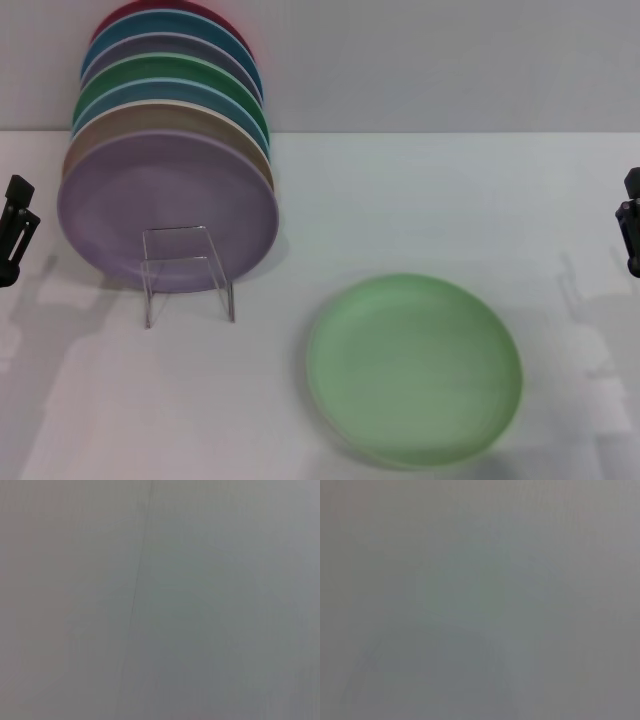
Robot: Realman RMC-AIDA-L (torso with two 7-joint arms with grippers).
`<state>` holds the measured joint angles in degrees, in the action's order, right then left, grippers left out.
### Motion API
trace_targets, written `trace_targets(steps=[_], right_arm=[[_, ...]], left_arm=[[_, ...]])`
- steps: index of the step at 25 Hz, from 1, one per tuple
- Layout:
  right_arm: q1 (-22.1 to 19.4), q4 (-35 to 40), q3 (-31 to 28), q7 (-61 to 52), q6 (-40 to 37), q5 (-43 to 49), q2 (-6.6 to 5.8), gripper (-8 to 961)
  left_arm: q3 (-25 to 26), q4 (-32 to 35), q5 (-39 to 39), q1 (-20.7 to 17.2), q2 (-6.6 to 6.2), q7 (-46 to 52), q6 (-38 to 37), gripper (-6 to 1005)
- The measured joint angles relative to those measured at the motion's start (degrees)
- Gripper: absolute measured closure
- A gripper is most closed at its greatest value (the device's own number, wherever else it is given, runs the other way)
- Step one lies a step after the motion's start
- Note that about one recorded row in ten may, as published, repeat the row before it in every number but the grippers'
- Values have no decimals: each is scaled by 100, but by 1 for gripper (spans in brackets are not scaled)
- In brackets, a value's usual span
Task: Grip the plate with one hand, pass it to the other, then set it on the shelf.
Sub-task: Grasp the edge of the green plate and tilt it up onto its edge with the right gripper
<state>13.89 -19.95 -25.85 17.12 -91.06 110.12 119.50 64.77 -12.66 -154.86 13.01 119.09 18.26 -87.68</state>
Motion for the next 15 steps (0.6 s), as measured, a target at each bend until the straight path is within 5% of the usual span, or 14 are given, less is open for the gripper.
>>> trace_targets(steps=[15], right_arm=[[-18,-42,1,279,-45,0,4,343]], left_arm=[[1,1,-21,0,0,22,-3,186]])
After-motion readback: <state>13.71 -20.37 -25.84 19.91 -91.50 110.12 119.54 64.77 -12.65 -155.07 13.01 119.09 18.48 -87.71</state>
